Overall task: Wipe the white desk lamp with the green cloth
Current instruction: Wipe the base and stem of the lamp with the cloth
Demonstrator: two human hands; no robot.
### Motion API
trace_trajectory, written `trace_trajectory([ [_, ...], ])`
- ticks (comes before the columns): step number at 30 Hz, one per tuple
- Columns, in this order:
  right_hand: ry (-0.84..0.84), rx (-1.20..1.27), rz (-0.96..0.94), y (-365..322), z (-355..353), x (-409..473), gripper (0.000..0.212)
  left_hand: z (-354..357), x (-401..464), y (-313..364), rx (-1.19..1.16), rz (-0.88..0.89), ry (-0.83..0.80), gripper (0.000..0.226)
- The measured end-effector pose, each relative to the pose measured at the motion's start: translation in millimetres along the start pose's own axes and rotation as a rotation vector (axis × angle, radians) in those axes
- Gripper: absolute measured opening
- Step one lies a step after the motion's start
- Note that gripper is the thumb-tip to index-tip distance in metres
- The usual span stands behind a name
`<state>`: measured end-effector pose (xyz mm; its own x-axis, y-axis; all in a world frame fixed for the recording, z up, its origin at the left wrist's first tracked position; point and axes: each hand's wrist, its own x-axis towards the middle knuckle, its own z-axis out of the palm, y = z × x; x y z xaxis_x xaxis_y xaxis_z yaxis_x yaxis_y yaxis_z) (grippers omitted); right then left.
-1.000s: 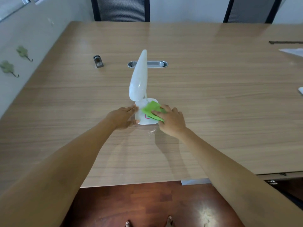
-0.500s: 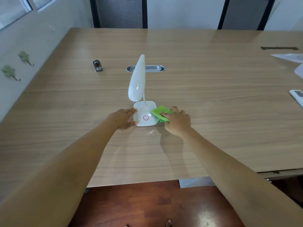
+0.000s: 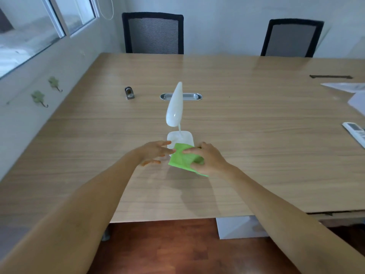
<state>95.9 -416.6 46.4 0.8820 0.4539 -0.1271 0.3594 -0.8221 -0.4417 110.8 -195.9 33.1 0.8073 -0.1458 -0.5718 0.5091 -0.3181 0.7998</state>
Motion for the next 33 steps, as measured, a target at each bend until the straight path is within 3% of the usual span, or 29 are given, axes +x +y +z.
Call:
trace_trajectory([
  [3,0.001,0.111,-0.028,-11.5,2.4,-1.4,0.053,1.0,-6.5,-5.2,-0.002,-0.038,-0.067,0.054],
  [9,-0.078,0.294,0.009,-15.0,8.5,-0.7,0.052,-8.0,-10.2,-18.7,0.014,0.008,-0.007,0.016],
  [11,-0.12,0.353,0.046,-11.3,8.7,1.0,0.042,-12.3,-16.5,-15.3,0.0,0.029,-0.015,0.014],
  [14,-0.212,0.382,0.051,-10.9,14.1,2.1,0.008,-23.4,-25.4,-11.4,-0.049,0.063,-0.007,0.017],
  [16,-0.253,0.409,0.054,-12.4,20.9,4.0,0.01,-31.0,-28.7,-11.1,-0.107,0.078,0.01,0.014],
  [22,-0.137,0.76,0.198,-27.2,40.7,12.6,0.011,-32.8,-31.1,-17.5,-0.413,0.088,0.123,0.015],
  [28,-0.096,1.04,0.274,-38.2,59.2,18.8,0.013,-25.0,-30.5,-32.1,-0.563,-0.018,0.078,0.006],
  [31,-0.128,1.021,0.248,-36.4,67.0,20.5,0.011,-24.6,-25.2,-33.0,-0.556,-0.025,0.122,0.008],
  [33,-0.045,0.905,0.243,-29.8,66.6,20.3,0.015,-29.9,-19.8,-31.0,-0.562,-0.021,0.177,0.017],
])
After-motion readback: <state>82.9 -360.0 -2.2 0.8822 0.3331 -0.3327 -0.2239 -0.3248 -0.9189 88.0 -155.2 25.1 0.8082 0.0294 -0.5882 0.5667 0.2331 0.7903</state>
